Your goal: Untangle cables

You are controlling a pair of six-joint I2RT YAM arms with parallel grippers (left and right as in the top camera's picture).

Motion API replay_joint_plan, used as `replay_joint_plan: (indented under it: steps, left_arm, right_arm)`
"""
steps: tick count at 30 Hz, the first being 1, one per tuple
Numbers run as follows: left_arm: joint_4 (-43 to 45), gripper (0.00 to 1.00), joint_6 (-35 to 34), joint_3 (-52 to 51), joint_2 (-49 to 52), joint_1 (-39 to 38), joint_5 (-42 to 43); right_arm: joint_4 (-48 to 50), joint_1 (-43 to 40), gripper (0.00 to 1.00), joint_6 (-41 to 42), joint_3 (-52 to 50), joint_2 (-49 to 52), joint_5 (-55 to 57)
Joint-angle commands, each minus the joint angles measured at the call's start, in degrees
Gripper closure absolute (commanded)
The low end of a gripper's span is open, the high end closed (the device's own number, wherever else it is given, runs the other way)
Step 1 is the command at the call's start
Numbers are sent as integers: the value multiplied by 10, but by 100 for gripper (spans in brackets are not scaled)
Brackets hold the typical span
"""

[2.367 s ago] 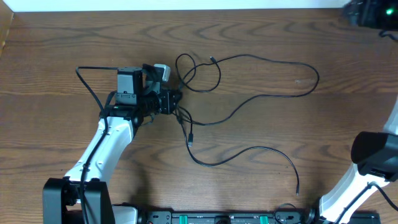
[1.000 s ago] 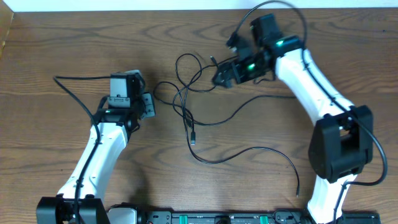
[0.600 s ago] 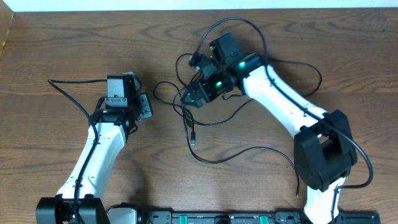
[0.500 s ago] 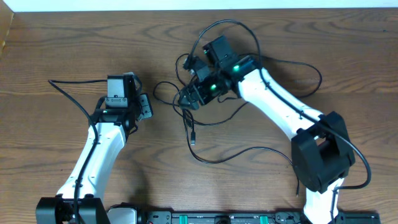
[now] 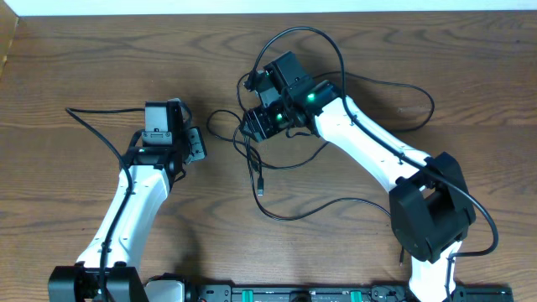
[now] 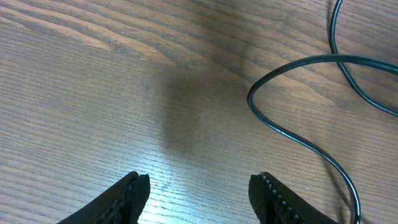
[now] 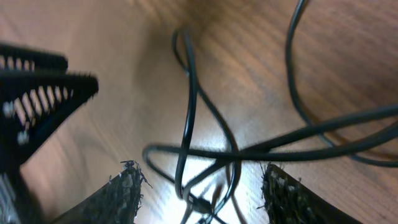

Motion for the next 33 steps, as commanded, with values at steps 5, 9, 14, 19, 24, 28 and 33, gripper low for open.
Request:
replay_joint_plan:
  steps: [5, 9, 14, 19, 24, 28, 33]
  left_arm:
    - [-6, 41, -7, 5, -4, 2, -5]
    - [-10, 39, -7, 5, -4, 2, -5]
    - [-10, 39, -7, 5, -4, 2, -5]
    - [-10, 38, -7, 5, -4, 2, -5]
    - [-10, 38, -7, 5, -4, 2, -5]
    - [-12, 37, -7, 5, -4, 2, -5]
    - [-18, 38, -7, 5, -4, 2, -5]
  right_arm:
    - [12, 23, 47, 80, -3, 36, 69]
    - [8, 23, 49, 97, -3, 48, 69]
    - [9, 21, 53, 97, -3, 52, 89]
    - [22, 21, 56, 98, -3, 52, 94]
    - [42, 21, 55, 108, -3, 52, 58]
    - [63, 24, 78, 116, -3, 52, 39]
    - [53, 24, 99, 116, -3, 52, 38]
